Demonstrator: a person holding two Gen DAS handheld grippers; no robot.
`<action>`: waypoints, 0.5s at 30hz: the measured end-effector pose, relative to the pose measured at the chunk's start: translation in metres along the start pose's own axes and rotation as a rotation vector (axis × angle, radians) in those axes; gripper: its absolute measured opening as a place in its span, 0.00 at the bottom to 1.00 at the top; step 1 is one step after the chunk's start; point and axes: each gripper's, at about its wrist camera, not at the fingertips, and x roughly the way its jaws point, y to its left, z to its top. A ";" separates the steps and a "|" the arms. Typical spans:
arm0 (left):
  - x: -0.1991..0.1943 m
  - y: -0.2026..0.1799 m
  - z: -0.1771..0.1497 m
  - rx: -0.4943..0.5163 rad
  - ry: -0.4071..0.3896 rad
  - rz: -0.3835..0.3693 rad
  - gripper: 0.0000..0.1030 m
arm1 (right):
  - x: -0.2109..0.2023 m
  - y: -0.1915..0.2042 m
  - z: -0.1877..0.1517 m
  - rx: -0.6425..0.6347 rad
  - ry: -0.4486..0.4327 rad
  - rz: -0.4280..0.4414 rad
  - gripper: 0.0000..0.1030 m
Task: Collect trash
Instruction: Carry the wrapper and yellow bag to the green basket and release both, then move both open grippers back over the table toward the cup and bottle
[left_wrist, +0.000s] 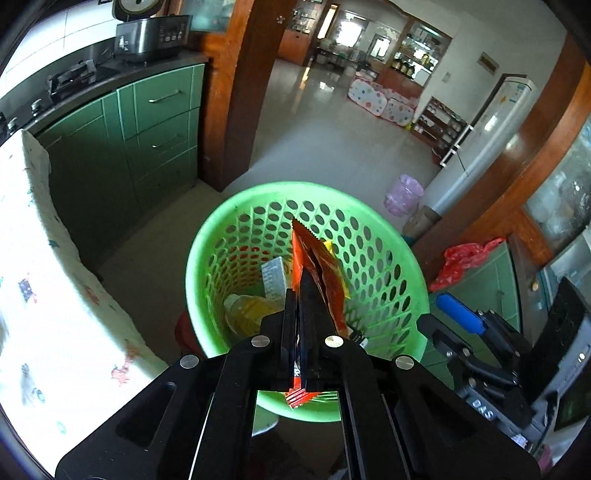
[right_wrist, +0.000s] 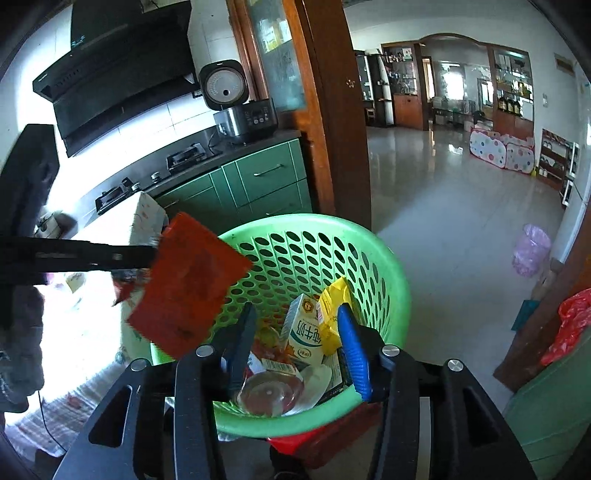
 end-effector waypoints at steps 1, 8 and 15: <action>0.003 -0.002 -0.001 0.005 0.004 0.009 0.02 | -0.002 0.002 -0.002 -0.002 -0.001 0.002 0.44; 0.004 -0.001 -0.006 0.000 0.013 0.017 0.39 | -0.006 0.001 -0.007 0.021 -0.002 0.022 0.45; -0.017 0.009 -0.016 0.008 -0.011 0.065 0.51 | -0.012 0.008 -0.008 0.014 -0.010 0.032 0.54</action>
